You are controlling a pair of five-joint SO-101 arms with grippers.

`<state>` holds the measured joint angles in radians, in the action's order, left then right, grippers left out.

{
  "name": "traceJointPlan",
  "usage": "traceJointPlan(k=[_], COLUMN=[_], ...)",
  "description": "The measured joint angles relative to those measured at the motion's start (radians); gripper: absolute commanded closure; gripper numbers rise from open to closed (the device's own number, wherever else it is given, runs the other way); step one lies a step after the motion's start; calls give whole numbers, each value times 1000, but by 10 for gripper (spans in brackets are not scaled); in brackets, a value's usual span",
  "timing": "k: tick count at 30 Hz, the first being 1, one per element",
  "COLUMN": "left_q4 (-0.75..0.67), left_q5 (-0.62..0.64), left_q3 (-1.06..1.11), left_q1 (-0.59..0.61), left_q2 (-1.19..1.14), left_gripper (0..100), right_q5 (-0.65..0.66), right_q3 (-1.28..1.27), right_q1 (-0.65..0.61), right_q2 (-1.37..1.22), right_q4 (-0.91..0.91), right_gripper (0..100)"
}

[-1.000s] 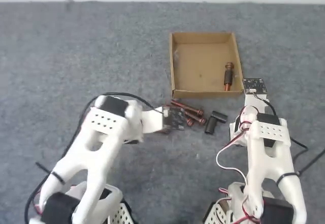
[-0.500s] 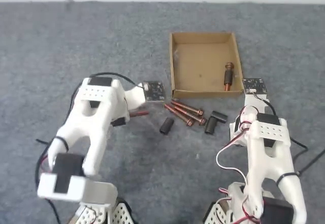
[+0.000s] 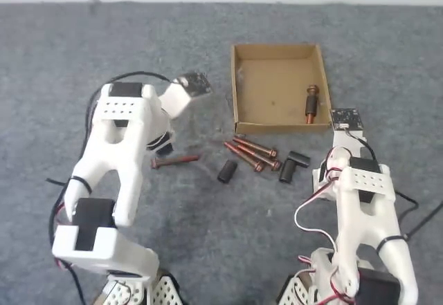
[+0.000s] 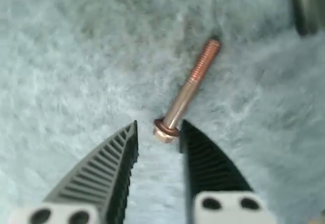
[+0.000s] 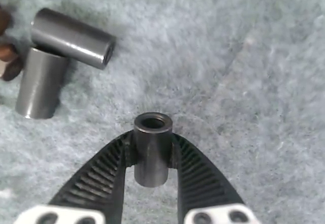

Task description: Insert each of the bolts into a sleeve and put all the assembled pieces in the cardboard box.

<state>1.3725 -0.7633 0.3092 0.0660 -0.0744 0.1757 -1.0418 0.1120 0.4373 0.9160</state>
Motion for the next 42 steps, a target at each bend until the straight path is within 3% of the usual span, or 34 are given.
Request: traceJointPlan(k=[6, 9, 15, 22, 29, 42], left_q4=[31, 66, 63, -152, -221, -462], left_q5=[410, 545, 588, 624, 824, 1031], left_q3=[-6, -2, 146, 307, 295, 232], left_q1=[0, -3, -74, -89, 14, 14], left_q2=[0, 0, 0, -5, -12, -31], left_gripper=[989, 989, 989, 989, 989, 988], right_q5=[0, 0, 0, 0, 0, 0], right_q3=[0, 0, 0, 0, 0, 0], right_q1=[2, 0, 2, 0, -2, 0], right_q2=[0, 0, 0, 0, 0, 0], right_q4=[0, 0, 0, 0, 0, 0], right_gripper=[990, 990, 990, 990, 990, 990])
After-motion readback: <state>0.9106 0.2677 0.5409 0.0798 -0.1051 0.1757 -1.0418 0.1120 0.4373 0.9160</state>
